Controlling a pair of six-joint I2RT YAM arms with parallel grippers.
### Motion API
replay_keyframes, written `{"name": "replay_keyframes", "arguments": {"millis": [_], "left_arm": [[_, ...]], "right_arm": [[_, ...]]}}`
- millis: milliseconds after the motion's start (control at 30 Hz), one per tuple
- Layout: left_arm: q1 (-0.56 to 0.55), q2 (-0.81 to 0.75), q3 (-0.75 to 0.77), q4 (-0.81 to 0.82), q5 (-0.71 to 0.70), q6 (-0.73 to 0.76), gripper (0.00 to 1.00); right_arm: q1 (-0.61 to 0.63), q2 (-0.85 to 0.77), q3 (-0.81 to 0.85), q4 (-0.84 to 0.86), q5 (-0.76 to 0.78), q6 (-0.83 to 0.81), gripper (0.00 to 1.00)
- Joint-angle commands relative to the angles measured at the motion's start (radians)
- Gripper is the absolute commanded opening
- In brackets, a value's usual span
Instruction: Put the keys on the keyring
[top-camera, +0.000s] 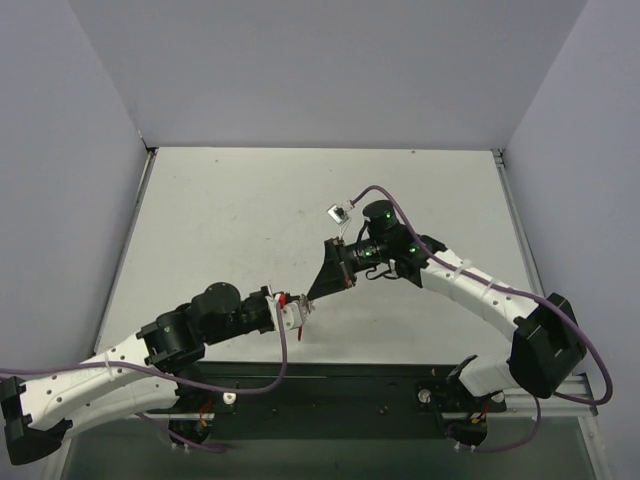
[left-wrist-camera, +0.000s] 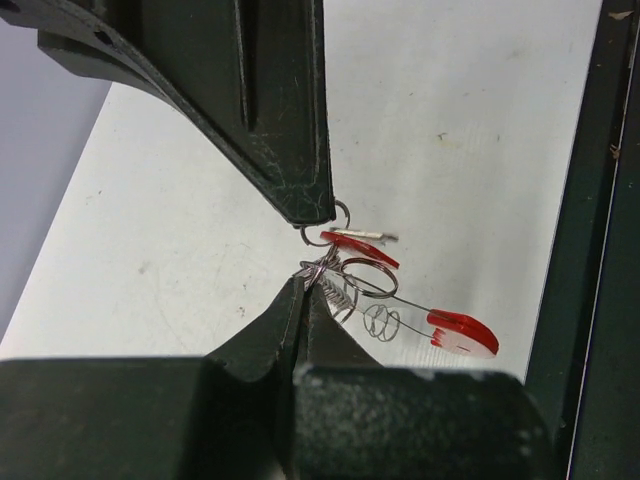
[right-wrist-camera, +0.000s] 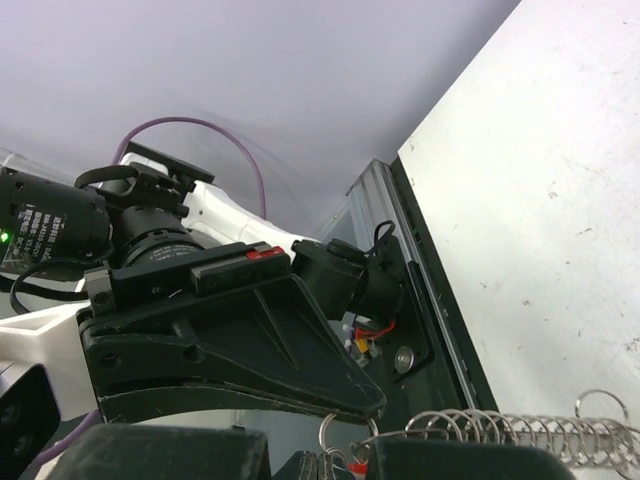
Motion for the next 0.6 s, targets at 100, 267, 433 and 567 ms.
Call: {"name": "replay_keyframes", "arguments": {"millis": [100,267,433,567], "left_arm": [[-0.014,0.006,0.043,0.024,-0.088,-0.005,0.00],[-0.017,0.007,0.045,0.021,-0.107,-0.003,0.00],[-0.023,0.015,0.043,0.021,-0.108,0.000,0.00],[-0.025,0.006,0.045,0.018,-0.111,0.003,0.00]], "right_arm": [[-0.030,-0.025,-0.037,0.098,-0.034,0.071,0.00],[-0.039,-0.014,-0.117,0.390,-0.061,0.272,0.00],[-0.046,0.023,-0.168,0.623,-0.078,0.433,0.00],[-0.062,0.034,-0.184,0.668,-0.080,0.455,0.00]]}}
